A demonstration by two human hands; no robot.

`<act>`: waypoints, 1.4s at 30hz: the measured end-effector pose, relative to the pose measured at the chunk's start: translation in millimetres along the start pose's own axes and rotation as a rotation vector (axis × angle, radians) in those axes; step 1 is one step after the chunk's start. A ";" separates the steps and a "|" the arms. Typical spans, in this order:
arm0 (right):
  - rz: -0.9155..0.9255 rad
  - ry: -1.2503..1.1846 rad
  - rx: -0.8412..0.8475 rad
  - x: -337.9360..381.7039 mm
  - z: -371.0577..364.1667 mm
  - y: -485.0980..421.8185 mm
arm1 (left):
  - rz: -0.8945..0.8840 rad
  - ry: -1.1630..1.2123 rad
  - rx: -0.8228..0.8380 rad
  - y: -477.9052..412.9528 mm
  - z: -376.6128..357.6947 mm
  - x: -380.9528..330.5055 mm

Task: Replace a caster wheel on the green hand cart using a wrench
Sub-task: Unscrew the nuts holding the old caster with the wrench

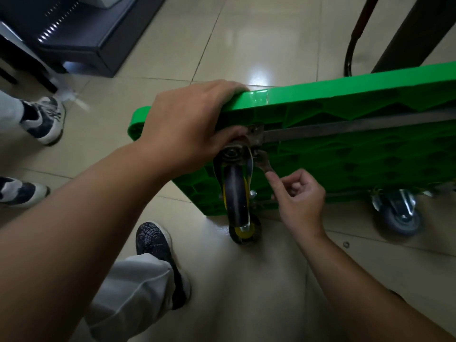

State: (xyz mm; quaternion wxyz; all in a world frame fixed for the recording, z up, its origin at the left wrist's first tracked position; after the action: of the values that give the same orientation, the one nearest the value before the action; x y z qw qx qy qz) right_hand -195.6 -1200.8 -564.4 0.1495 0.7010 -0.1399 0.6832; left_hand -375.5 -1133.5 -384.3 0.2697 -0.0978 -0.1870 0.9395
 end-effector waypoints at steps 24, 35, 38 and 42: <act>0.227 0.846 -0.013 86.2 25.9 -29.2 | 0.001 0.016 0.009 2.4 1.3 -6.2; 1.028 1.496 0.027 174.4 -12.3 -12.0 | 0.026 0.027 0.004 2.6 4.1 -6.6; 0.578 1.103 -0.018 158.0 29.8 -11.4 | 0.019 0.032 0.008 3.2 3.2 -6.1; -0.031 0.233 -0.235 81.4 62.1 2.3 | 0.016 0.034 0.009 0.8 1.9 -4.4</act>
State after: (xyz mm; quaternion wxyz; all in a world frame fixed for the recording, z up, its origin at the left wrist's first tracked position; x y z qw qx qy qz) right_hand -137.5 -1227.1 -484.4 0.2562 0.5968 -0.1899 0.7363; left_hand -372.7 -1137.1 -382.5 0.2658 -0.1142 -0.1775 0.9406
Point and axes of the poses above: each hand's wrist, its own y-axis away from the middle knuckle, its own z-axis out of the back of the hand, x = y × z, the point moved 6 cm from there along -y, towards the middle knuckle, and after that the axes turned 5 degrees about -x, right-handed, at the moved point
